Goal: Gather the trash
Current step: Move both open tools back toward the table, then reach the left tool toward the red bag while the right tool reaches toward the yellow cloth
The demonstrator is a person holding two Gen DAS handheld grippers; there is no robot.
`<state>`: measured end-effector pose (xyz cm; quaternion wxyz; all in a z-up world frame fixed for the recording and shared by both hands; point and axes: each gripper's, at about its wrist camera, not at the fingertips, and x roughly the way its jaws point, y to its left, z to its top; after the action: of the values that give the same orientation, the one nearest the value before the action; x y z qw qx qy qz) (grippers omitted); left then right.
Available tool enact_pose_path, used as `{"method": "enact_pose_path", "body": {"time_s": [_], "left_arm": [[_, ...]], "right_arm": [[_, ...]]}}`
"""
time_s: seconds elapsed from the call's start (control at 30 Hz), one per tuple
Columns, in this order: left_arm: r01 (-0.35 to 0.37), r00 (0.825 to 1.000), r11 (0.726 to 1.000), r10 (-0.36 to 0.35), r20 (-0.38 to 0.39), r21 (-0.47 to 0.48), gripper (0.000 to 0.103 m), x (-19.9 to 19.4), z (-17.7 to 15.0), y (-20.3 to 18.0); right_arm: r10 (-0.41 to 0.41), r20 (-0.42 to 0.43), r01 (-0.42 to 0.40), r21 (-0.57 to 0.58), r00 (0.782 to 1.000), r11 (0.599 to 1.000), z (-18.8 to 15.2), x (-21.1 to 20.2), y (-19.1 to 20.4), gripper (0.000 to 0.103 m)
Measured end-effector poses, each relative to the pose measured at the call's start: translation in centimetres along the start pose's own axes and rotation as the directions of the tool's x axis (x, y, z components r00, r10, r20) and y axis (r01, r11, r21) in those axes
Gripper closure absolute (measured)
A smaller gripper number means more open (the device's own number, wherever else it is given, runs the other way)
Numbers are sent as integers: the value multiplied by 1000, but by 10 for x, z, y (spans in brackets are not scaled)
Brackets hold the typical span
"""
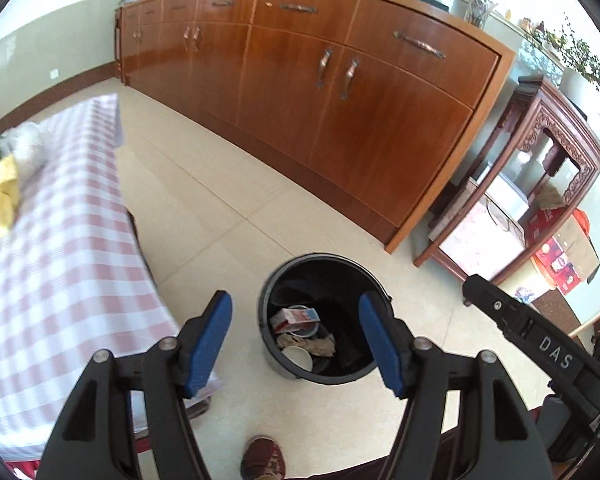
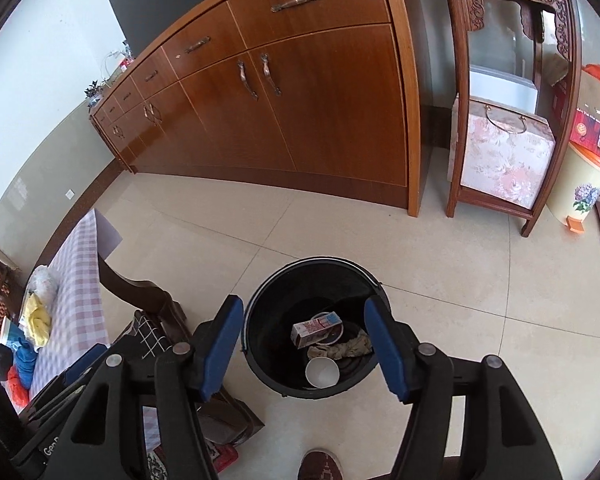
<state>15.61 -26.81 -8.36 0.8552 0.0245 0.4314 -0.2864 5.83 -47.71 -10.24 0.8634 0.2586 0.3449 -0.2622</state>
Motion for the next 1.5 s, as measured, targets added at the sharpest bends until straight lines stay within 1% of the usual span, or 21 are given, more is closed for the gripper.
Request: {"method": "enact_pose_path", "body": {"time_s": [0.1, 0.27, 0.37, 0.5, 0.67, 0.83, 0.93, 1.1, 1.2, 1.3, 1.4, 1.5], "left_arm": [[-53, 998, 999, 53, 43, -14, 35, -21, 3, 18], [-140, 984, 989, 144, 102, -52, 35, -50, 7, 53], [-178, 975, 980, 188, 118, -92, 35, -66, 7, 78], [-232, 960, 962, 250, 128, -142, 35, -84, 4, 113], [-304, 932, 925, 338, 129, -226, 35, -103, -3, 162], [-370, 901, 877, 420, 112, -308, 35, -119, -9, 215], [-405, 881, 846, 462, 100, -347, 35, -126, -11, 242], [-446, 854, 799, 514, 74, -404, 35, -132, -11, 282], [-463, 842, 776, 537, 63, -428, 35, -132, -8, 302], [-475, 833, 761, 550, 53, -443, 35, -129, -3, 320], [-482, 829, 755, 557, 47, -446, 35, -123, 4, 333], [-476, 832, 751, 553, 41, -458, 35, -117, 9, 343]], "right_arm": [[41, 10, -41, -40, 999, 998, -2, -8, 23, 37], [133, -1, -132, -119, 991, 984, -9, -12, 72, 36], [185, -16, -185, -175, 983, 967, -15, -12, 108, 36], [249, -37, -251, -251, 968, 935, -27, -14, 154, 36], [329, -78, -336, -322, 941, 885, -39, -13, 213, 36], [390, -125, -407, -378, 912, 831, -53, -10, 267, 33], [414, -150, -438, -409, 898, 801, -62, -7, 300, 32], [444, -187, -479, -444, 876, 758, -71, -1, 348, 32], [453, -203, -493, -464, 868, 736, -74, 3, 374, 32], [461, -217, -506, -472, 860, 722, -76, 11, 398, 32], [463, -231, -515, -479, 855, 711, -76, 20, 420, 31], [463, -247, -522, -484, 851, 702, -76, 31, 438, 29]]}}
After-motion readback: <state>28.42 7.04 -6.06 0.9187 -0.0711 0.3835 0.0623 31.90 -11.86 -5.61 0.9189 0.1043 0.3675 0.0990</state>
